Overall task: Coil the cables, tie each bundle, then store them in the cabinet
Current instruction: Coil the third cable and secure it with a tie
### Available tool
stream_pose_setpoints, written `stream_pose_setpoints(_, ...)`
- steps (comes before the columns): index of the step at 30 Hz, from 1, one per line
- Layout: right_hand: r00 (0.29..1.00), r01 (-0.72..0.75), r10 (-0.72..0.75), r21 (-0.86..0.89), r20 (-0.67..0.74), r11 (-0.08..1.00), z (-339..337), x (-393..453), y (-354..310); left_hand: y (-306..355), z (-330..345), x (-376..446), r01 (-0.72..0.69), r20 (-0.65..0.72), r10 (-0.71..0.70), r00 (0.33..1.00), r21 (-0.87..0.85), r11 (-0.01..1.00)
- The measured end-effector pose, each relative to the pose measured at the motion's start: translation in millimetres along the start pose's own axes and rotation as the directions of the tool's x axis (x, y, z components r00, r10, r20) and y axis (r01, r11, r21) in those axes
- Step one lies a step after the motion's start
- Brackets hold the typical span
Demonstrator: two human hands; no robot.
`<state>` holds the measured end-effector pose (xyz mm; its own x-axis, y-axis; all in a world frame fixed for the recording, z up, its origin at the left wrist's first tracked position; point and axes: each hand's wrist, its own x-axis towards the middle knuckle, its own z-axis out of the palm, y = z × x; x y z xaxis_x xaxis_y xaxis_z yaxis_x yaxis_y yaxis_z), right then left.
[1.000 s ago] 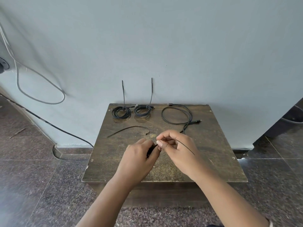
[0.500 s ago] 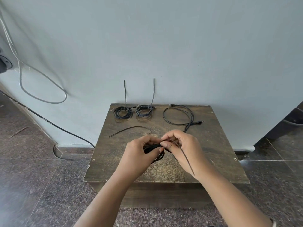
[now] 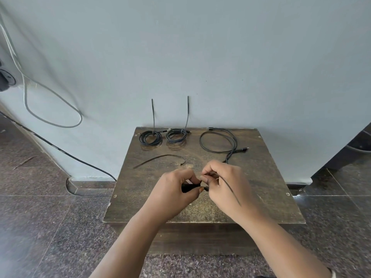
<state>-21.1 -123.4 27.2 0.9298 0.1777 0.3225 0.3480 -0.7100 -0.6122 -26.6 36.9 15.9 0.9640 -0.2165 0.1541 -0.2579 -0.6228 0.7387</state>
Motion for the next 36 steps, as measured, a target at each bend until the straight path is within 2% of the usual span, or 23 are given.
stream_pose_setpoints(5, 0.991, -0.125, 0.127, 0.043, -0.040, 0.991, 9, -4, 0, 0, -2, -2, 0.061, 0.125, -0.053, 0.991, -0.061, 0.996)
stream_pose_setpoints(10, 0.977, -0.210, 0.212, 0.169, 0.009, 0.963, 12, -2, 4, -3, -5, -2, 0.173, 0.244, -0.119, 0.962, -0.210, 0.962)
stream_pose_setpoints(13, 0.959, -0.281, 0.263, 0.213, 0.110, 0.936, 7, 2, 6, -4, -4, -4, 0.240, 0.246, -0.163, 0.955, -0.325, 0.915)
stream_pose_setpoints(17, 0.924, -0.375, 0.308, 0.374, 0.229, 0.848, -4, 10, 12, -2, -2, -7, 0.281, 0.281, -0.156, 0.947, -0.492, 0.824)
stream_pose_setpoints(20, 0.884, -0.461, 0.330, 0.502, 0.331, 0.731, -8, 11, 13, -2, -4, -4, 0.311, 0.255, -0.205, 0.945, -0.502, 0.807)
stream_pose_setpoints(22, 0.870, -0.486, 0.324, 0.534, 0.372, 0.691, -9, 11, 14, -3, -4, -1, 0.341, 0.219, -0.264, 0.939, -0.513, 0.788)
stream_pose_setpoints(27, 0.829, -0.558, 0.351, 0.611, 0.434, 0.562, -8, 10, 13, -4, -4, 2, 0.343, 0.156, -0.326, 0.932, -0.666, 0.663)
stream_pose_setpoints(30, 0.804, -0.594, 0.354, 0.656, 0.478, 0.465, -6, 9, 11, -9, -5, 4, 0.336, 0.134, -0.376, 0.917, -0.769, 0.544)
stream_pose_setpoints(33, 0.789, -0.614, 0.342, 0.655, 0.510, 0.441, 0, 7, 6, -11, -5, 6, 0.312, 0.122, -0.423, 0.898, -0.854, 0.416)
stream_pose_setpoints(36, 0.800, -0.599, 0.365, 0.664, 0.476, 0.448, 8, 5, 2, -11, -2, 9, 0.285, 0.113, -0.447, 0.887, -0.897, 0.338)
